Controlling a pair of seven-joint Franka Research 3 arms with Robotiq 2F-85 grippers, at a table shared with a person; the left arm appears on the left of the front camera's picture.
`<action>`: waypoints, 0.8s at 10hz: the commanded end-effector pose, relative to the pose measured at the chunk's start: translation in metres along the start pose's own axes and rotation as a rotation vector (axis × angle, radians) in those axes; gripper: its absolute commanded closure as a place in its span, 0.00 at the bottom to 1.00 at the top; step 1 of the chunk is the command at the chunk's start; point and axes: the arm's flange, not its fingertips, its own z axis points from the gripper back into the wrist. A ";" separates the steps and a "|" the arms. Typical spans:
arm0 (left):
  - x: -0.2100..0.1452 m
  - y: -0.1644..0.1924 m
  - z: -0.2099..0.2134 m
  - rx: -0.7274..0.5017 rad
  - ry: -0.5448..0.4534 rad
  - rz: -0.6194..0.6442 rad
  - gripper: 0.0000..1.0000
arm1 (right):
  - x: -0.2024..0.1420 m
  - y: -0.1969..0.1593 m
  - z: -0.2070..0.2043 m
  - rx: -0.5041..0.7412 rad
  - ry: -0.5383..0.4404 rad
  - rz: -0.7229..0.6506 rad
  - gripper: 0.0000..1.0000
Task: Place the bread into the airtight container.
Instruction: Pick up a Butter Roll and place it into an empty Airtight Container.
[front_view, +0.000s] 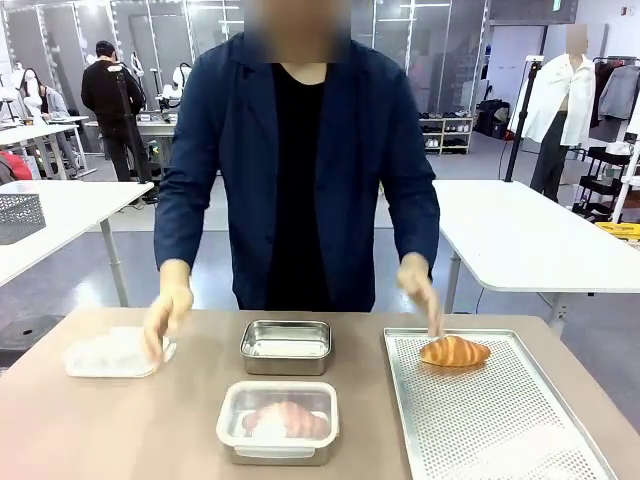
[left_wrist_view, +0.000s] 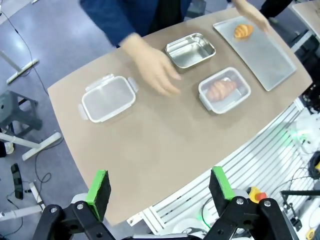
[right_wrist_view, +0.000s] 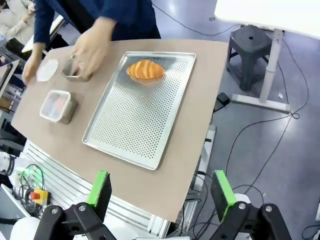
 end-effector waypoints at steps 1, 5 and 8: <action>0.001 -0.001 0.000 -0.005 -0.001 -0.007 0.00 | -0.001 0.001 0.000 0.006 -0.004 0.015 0.00; 0.001 -0.001 0.000 -0.005 -0.001 -0.007 0.00 | 0.000 0.000 0.000 0.000 0.000 0.000 0.00; 0.001 -0.001 0.000 -0.005 -0.001 -0.007 0.00 | 0.064 0.065 0.000 -0.125 0.097 0.536 0.00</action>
